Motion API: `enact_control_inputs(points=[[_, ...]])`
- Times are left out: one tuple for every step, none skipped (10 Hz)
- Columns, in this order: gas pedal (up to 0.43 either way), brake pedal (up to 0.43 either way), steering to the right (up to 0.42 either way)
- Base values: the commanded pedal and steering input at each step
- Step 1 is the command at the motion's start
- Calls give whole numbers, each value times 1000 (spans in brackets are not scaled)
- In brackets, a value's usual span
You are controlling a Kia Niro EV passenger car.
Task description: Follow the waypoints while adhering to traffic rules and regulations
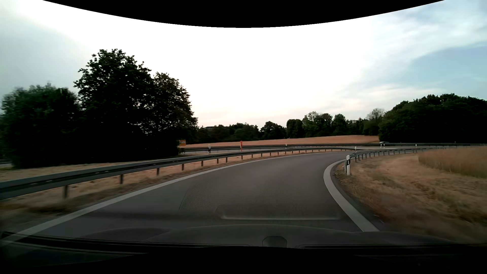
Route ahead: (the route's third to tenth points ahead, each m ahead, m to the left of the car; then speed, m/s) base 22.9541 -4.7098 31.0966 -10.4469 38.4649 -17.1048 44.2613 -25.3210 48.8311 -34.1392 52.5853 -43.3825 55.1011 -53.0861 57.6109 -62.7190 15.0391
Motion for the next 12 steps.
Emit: enact_control_inputs(points=[[87,6,106],[87,6,107],[87,6,108],[87,6,108],[87,6,108],[87,6,109],[87,6,109],[87,6,109],[87,6,109],[87,6,109],[87,6,109],[98,6,109]])
